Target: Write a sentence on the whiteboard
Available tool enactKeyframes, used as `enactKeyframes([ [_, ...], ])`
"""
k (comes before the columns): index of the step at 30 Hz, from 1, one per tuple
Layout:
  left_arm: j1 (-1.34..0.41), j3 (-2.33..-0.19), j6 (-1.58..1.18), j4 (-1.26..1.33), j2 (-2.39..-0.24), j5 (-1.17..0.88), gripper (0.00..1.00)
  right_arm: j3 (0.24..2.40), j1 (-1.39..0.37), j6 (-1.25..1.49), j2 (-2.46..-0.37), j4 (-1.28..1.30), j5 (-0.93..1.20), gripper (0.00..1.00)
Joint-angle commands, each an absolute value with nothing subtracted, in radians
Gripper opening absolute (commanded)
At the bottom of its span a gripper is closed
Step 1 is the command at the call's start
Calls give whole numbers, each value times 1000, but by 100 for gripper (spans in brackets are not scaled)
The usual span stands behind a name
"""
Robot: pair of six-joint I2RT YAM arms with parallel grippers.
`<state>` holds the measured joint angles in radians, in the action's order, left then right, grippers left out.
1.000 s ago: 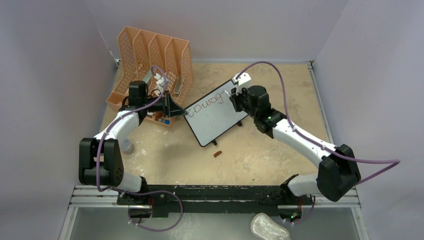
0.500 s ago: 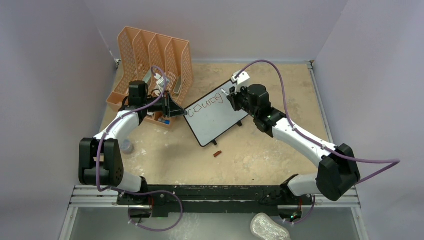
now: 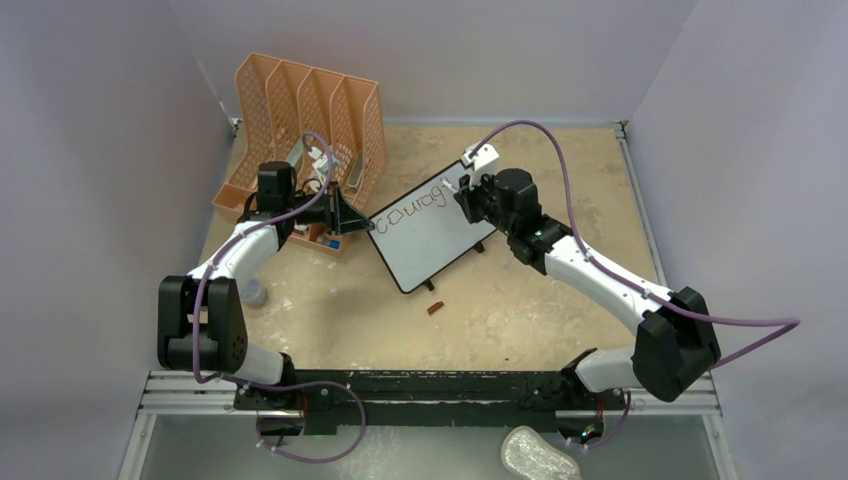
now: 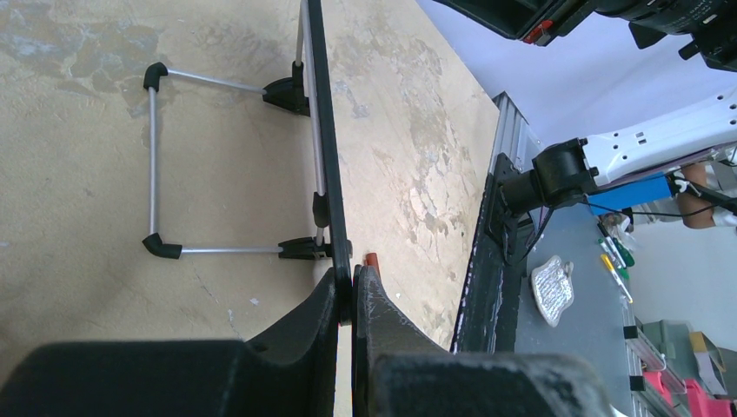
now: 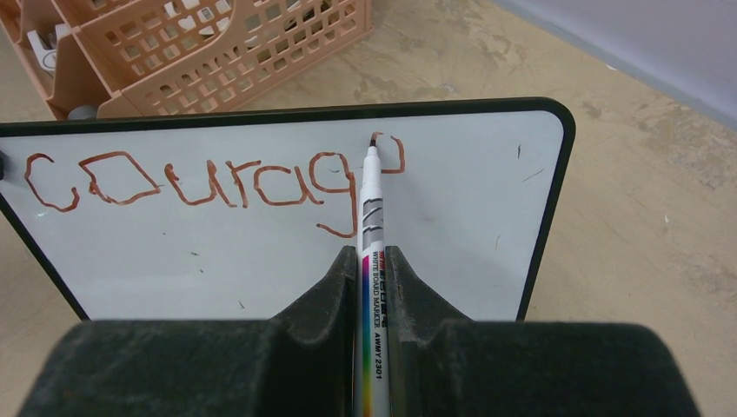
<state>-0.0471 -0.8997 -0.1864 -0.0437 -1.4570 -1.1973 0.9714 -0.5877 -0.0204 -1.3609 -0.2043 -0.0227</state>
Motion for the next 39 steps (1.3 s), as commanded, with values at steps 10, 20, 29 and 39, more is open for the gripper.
enactKeyframes([
  [10,-67,-904,-133,-76,-1475,-1172,0,953,-583,-48,-1329,-148,-2,0],
  [20,-68,-905,-133,-75,-1476,-1174,0,933,-583,-33,-1328,-117,-6,0],
  [29,-67,-905,-132,-78,-1474,-1176,0,932,-581,-16,-1345,-157,-113,0],
  [39,-67,-905,-132,-78,-1475,-1173,0,945,-580,-20,-1332,-201,-100,0],
])
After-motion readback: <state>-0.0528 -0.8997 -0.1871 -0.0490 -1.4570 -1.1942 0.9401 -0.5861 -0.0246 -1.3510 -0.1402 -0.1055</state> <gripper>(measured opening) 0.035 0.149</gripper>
